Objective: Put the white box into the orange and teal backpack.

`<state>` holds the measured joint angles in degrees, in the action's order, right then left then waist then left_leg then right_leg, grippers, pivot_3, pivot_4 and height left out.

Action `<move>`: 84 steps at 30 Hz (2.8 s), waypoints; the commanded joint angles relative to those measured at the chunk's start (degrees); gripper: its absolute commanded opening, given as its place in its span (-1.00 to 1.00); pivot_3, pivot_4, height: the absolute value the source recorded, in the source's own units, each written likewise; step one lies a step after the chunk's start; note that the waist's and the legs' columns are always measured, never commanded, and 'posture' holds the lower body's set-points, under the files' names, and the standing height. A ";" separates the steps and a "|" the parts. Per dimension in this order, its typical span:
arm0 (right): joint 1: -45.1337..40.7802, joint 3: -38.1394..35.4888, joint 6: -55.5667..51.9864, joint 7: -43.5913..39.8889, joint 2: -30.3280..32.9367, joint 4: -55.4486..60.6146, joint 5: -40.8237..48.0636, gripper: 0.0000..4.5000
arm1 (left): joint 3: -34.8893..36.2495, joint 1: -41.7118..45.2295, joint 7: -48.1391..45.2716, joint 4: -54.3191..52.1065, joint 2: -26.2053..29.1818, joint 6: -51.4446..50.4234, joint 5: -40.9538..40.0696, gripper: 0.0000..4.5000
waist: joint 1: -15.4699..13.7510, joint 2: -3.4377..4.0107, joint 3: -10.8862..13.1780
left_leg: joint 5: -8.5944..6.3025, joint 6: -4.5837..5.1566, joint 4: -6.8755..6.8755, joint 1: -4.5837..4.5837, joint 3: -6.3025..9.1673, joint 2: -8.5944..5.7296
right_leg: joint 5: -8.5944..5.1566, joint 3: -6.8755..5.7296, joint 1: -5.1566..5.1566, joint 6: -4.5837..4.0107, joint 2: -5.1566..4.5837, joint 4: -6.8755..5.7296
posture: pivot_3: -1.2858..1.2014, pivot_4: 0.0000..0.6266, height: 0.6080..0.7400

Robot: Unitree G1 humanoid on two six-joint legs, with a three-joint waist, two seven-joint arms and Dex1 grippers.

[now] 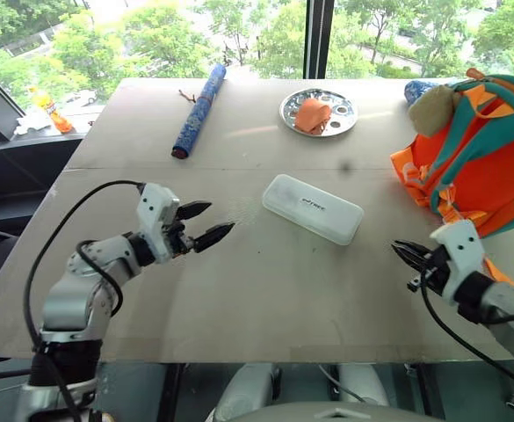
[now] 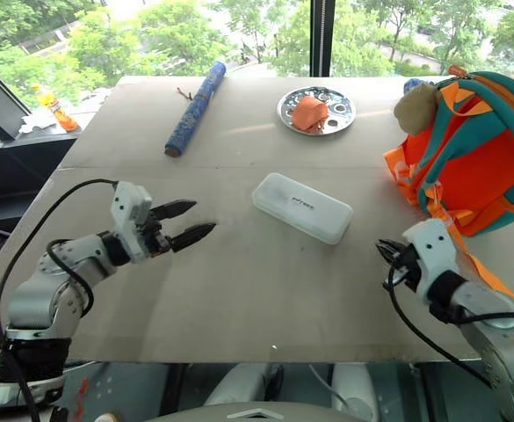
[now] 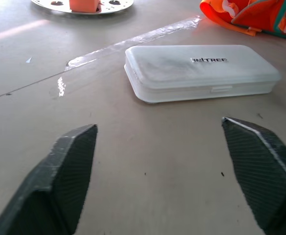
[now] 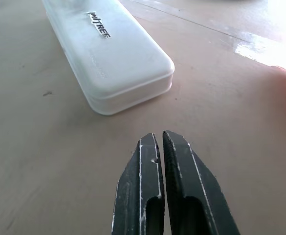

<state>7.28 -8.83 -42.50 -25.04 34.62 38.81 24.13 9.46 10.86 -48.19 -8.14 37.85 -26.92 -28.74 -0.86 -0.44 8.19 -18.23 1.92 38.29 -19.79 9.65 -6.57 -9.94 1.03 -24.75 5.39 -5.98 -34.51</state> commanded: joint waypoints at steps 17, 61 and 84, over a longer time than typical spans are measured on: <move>-24.90 19.06 -10.29 11.79 -8.75 -16.74 -16.45 -1.00 | -18.99 34.85 16.11 38.05 -16.31 1.94 22.56 -0.96 | 0.75 -0.08 -0.02 | 0.04 -0.04 0.03 -0.20 0.10 -0.20 | 0.03 -0.02 -0.31 -0.01 -0.03 -0.07 | 0.03 -0.52 0.87; -32.47 27.16 12.55 -10.55 -6.41 -33.79 -23.53 -1.00 | -0.06 21.56 -2.08 21.32 -4.51 -54.89 -10.30 0.95 | 1.88 -0.14 -0.10 | 0.07 -0.16 0.03 0.02 0.10 -0.10 | 0.03 0.06 -0.27 -0.04 0.04 -0.31 | 0.03 -0.52 0.87; -27.66 18.56 6.03 -10.82 -11.73 -22.31 -19.95 -0.18 | 7.12 14.05 0.65 9.92 -11.74 -53.79 -19.11 -0.54 | 1.34 -0.15 -0.21 | 0.06 -0.17 0.06 -0.01 0.20 -0.15 | 0.03 0.02 -0.23 -0.05 0.00 -0.28 | 0.03 -0.52 0.87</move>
<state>-20.41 11.64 -35.25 -34.76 22.78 10.28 1.18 15.26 24.83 -48.46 4.88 26.87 -82.61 -45.96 0.48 -0.58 7.99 -18.17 1.75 38.35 -19.80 9.85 -6.72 -9.91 1.06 -24.99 5.34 -5.98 -34.80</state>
